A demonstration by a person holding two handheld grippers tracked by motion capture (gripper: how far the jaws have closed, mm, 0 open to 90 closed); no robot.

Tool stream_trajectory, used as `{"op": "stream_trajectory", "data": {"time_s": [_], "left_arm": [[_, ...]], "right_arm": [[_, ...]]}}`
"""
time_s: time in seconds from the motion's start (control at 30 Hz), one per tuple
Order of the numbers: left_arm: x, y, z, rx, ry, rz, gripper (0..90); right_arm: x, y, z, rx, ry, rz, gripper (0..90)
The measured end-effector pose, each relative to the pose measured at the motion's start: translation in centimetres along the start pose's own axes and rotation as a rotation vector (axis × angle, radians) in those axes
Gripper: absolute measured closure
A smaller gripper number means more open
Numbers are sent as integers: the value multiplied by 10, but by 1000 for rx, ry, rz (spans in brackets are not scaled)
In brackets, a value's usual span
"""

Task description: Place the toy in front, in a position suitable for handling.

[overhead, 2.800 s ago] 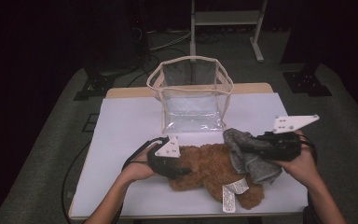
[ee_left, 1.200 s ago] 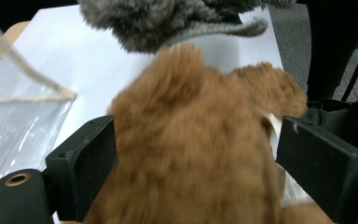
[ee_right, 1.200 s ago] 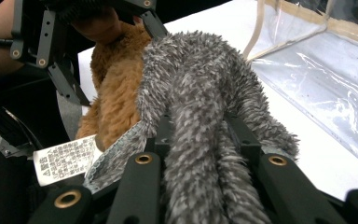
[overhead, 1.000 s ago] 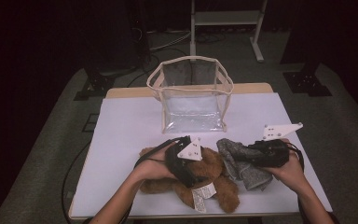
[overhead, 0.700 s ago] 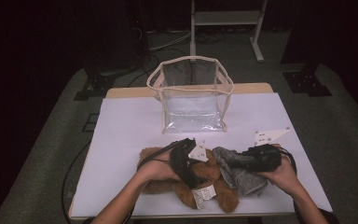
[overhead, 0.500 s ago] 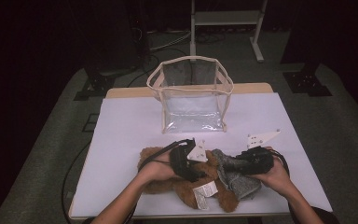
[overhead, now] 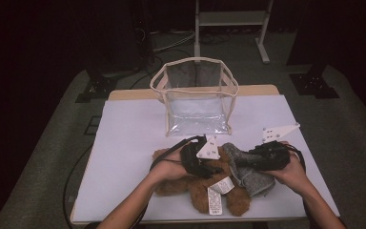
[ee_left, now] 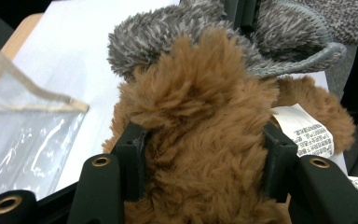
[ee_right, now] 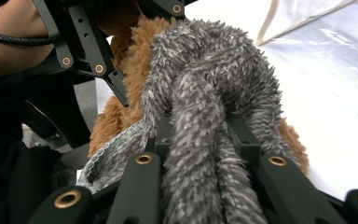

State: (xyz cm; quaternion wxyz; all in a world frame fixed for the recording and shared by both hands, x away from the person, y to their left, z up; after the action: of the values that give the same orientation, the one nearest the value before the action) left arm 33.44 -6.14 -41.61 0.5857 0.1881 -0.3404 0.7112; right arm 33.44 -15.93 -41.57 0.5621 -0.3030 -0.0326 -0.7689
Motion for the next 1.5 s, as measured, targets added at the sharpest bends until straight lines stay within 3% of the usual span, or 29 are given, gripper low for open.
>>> {"op": "stream_trajectory", "data": {"time_s": [0.13,0.23,0.4,0.53,0.6,0.77,0.9,1.03,1.17,1.3,1.37,1.5], "left_arm": [[-7,-1,10,-3,7,-5,466],[-11,-1,9,2,-8,-10,460],[-10,1,-11,7,-74,-16,440],[-8,5,-20,17,-70,-23,433],[-7,7,-20,17,-63,-24,430],[-5,18,-16,-15,-61,-38,431],[-3,21,-15,-36,-64,-25,426],[-2,22,-19,-27,-56,-30,426],[-1,27,-15,-44,-50,-37,427],[-4,33,-11,-76,-63,-34,425],[-3,32,-11,-84,-68,-30,418],[3,28,-15,-61,-57,-37,349]], "right_arm": [[13,1,4,17,-14,-33,695],[16,3,2,25,-23,-54,695],[-3,9,-14,-3,-10,-31,696],[-16,13,-31,-49,-6,-5,697],[-14,16,-39,-62,-21,-20,699],[-1,20,-24,-46,1,-64,699],[-6,19,-11,-30,9,-52,699],[-17,23,-27,-68,-9,-35,699],[-11,27,-43,-106,-24,-40,699],[1,15,-18,-56,9,-35,698],[-5,6,3,-9,8,-17,695],[-18,3,8,10,-13,-3,695]]}}
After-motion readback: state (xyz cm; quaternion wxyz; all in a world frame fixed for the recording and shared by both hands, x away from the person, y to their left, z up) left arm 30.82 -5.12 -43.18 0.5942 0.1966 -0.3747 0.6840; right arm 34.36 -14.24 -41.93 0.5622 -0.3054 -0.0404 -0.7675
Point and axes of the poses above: each handheld gripper's, and its own axes: x roughly backward along the jaws, z roughly out of its top, y roughly to its right, the point moved 10 cm from there along -x, roughly forward along the jaws, and after that the axes turned 3 degrees about -x, right-handed, at the moved point
